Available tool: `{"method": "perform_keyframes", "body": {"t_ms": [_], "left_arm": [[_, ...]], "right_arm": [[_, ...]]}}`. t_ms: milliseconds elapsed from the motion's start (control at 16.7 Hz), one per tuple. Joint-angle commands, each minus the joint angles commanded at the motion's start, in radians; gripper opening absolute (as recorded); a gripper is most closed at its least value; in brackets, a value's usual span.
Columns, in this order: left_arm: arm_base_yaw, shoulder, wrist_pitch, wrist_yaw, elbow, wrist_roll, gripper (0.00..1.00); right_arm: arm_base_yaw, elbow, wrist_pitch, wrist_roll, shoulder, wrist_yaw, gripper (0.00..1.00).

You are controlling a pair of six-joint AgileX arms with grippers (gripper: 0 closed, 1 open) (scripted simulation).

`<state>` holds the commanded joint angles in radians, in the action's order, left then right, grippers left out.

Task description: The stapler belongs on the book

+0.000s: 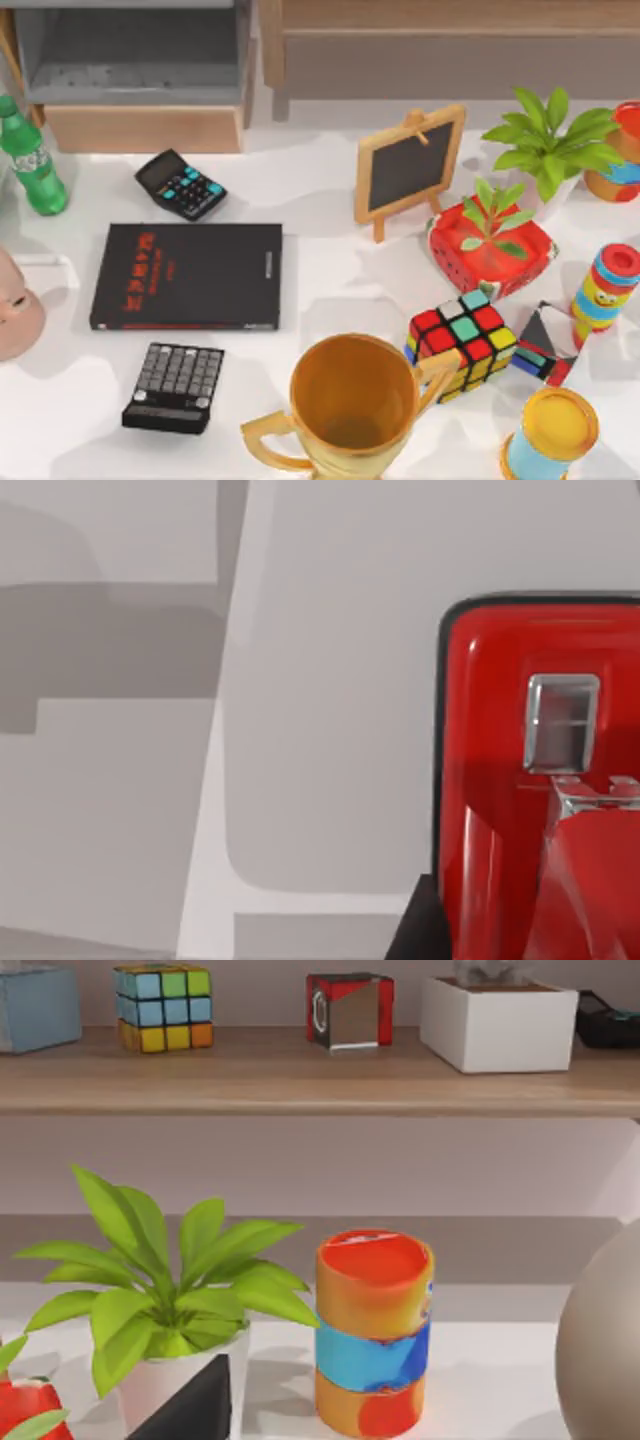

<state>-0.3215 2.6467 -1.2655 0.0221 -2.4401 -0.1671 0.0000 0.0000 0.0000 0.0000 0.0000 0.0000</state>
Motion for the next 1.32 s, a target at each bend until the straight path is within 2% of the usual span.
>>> {"method": "perform_keyframes", "body": {"t_ms": [300,660,960,1320], "left_arm": [[-0.007,-0.029,-0.009,-0.001,-0.004,0.014,0.00],[0.018,-0.228,-0.027,-0.015,0.080,0.125,0.00],[0.136,-0.442,-0.003,-0.035,0.223,0.236,0.00],[0.362,-0.615,0.074,-0.058,0.450,0.365,0.00]], "right_arm": [[0.000,0.000,0.000,0.000,0.000,0.000,1.00],[0.000,0.000,0.000,0.000,0.000,0.000,1.00],[0.000,0.000,0.000,0.000,0.000,0.000,1.00],[0.000,0.000,0.000,0.000,0.000,0.000,1.00]]}}
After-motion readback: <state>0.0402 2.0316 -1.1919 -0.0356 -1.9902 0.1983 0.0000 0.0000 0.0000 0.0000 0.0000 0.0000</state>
